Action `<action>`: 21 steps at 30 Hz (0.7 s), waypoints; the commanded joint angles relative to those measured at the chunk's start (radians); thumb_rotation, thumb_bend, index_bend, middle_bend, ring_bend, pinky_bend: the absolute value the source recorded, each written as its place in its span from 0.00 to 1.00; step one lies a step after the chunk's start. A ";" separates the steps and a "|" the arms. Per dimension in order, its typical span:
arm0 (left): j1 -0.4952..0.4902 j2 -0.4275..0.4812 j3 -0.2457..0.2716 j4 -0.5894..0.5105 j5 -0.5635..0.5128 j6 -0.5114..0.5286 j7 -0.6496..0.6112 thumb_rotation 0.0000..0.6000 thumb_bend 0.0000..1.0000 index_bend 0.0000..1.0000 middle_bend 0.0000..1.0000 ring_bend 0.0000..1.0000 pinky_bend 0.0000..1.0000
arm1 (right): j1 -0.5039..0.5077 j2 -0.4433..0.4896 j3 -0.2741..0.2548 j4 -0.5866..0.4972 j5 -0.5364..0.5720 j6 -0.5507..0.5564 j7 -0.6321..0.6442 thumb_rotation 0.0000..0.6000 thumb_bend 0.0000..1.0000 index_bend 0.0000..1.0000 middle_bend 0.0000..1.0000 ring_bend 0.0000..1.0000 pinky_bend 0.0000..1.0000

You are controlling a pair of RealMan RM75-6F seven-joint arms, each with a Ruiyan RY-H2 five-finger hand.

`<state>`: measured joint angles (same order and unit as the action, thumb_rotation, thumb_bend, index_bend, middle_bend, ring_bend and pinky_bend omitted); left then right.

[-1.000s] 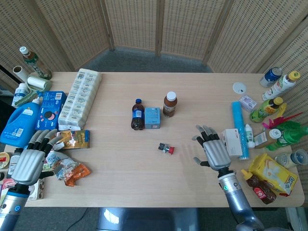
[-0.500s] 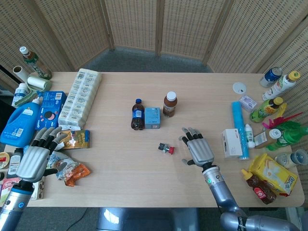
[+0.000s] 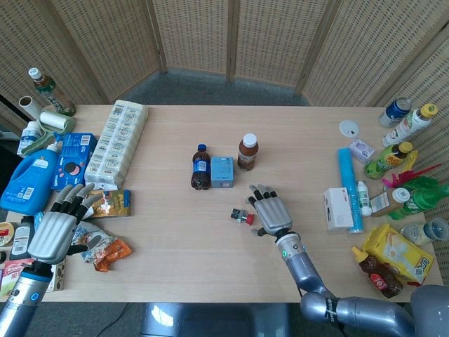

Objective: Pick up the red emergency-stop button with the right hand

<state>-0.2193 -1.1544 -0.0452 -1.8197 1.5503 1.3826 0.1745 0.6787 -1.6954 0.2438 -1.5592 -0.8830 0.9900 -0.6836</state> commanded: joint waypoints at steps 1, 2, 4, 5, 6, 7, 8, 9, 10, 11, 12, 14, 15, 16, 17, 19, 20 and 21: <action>-0.001 -0.001 0.000 0.004 -0.002 0.000 -0.004 1.00 0.23 0.16 0.00 0.00 0.00 | 0.022 -0.025 -0.010 0.023 0.035 0.000 -0.021 1.00 0.17 0.27 0.00 0.00 0.00; -0.002 -0.002 0.000 0.006 -0.003 -0.001 -0.007 1.00 0.23 0.16 0.00 0.00 0.00 | 0.026 -0.030 -0.014 0.029 0.043 -0.002 -0.024 1.00 0.17 0.27 0.00 0.00 0.00; -0.003 -0.005 0.000 0.011 -0.004 -0.002 -0.011 1.00 0.24 0.16 0.00 0.00 0.00 | 0.037 -0.044 -0.021 0.046 0.060 -0.006 -0.029 1.00 0.17 0.27 0.00 0.00 0.00; -0.003 -0.006 0.001 0.014 -0.005 -0.003 -0.012 1.00 0.24 0.16 0.00 0.00 0.00 | 0.042 -0.051 -0.024 0.054 0.068 -0.008 -0.031 1.00 0.17 0.27 0.00 0.00 0.00; -0.004 -0.007 0.001 0.016 -0.006 -0.005 -0.014 1.00 0.24 0.16 0.00 0.00 0.00 | 0.048 -0.060 -0.025 0.065 0.079 -0.011 -0.031 1.00 0.17 0.27 0.00 0.00 0.00; -0.005 -0.007 0.001 0.018 -0.007 -0.006 -0.015 1.00 0.23 0.16 0.00 0.00 0.00 | 0.053 -0.067 -0.025 0.073 0.087 -0.013 -0.032 1.00 0.17 0.27 0.00 0.00 0.00; -0.005 -0.007 0.001 0.019 -0.007 -0.006 -0.016 1.00 0.24 0.16 0.00 0.00 0.00 | 0.057 -0.073 -0.026 0.081 0.095 -0.015 -0.032 1.00 0.17 0.27 0.00 0.00 0.00; -0.006 -0.008 0.000 0.022 -0.008 -0.006 -0.019 1.00 0.24 0.16 0.00 0.00 0.00 | 0.064 -0.082 -0.026 0.093 0.105 -0.018 -0.033 1.00 0.17 0.27 0.00 0.00 0.00; -0.006 -0.008 0.000 0.024 -0.008 -0.005 -0.021 1.00 0.24 0.16 0.00 0.00 0.00 | 0.069 -0.087 -0.026 0.101 0.112 -0.019 -0.034 1.00 0.17 0.27 0.00 0.00 0.00; -0.007 -0.009 -0.001 0.026 -0.009 -0.005 -0.024 1.00 0.24 0.16 0.00 0.00 0.00 | 0.075 -0.095 -0.024 0.111 0.122 -0.021 -0.035 1.00 0.17 0.27 0.00 0.00 0.00; -0.007 -0.009 -0.001 0.028 -0.009 -0.004 -0.026 1.00 0.24 0.16 0.00 0.00 0.00 | 0.080 -0.100 -0.023 0.118 0.130 -0.023 -0.035 1.00 0.17 0.27 0.00 0.00 0.00; -0.008 -0.009 -0.001 0.032 -0.009 -0.003 -0.030 1.00 0.23 0.16 0.00 0.00 0.00 | 0.091 -0.109 -0.019 0.132 0.144 -0.027 -0.037 1.00 0.17 0.27 0.00 0.00 0.00; -0.008 -0.009 -0.002 0.035 -0.009 -0.003 -0.032 1.00 0.23 0.16 0.00 0.00 0.00 | 0.098 -0.114 -0.018 0.141 0.153 -0.031 -0.040 1.00 0.17 0.27 0.00 0.00 0.00; -0.008 -0.010 -0.002 0.037 -0.009 -0.002 -0.034 1.00 0.23 0.16 0.00 0.00 0.00 | 0.104 -0.118 -0.017 0.148 0.159 -0.033 -0.042 1.00 0.17 0.27 0.00 0.00 0.00; -0.008 -0.010 -0.002 0.039 -0.010 -0.002 -0.037 1.00 0.23 0.16 0.00 0.00 0.00 | 0.110 -0.121 -0.016 0.155 0.165 -0.035 -0.044 1.00 0.17 0.27 0.00 0.00 0.00; -0.008 -0.012 -0.002 0.044 -0.011 0.000 -0.043 1.00 0.23 0.16 0.00 0.00 0.00 | 0.122 -0.127 -0.014 0.167 0.180 -0.040 -0.048 1.00 0.17 0.27 0.00 0.00 0.00; -0.007 -0.013 -0.002 0.048 -0.011 0.001 -0.046 1.00 0.23 0.16 0.00 0.00 0.00 | 0.127 -0.129 -0.013 0.171 0.185 -0.042 -0.050 1.00 0.17 0.28 0.00 0.00 0.00; -0.007 -0.014 -0.002 0.050 -0.012 0.002 -0.049 1.00 0.23 0.16 0.00 0.00 0.00 | 0.131 -0.130 -0.012 0.175 0.188 -0.042 -0.049 1.00 0.17 0.28 0.00 0.00 0.00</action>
<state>-0.2265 -1.1675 -0.0469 -1.7708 1.5387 1.3837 0.1271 0.8063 -1.8232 0.2302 -1.3877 -0.6982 0.9494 -0.7318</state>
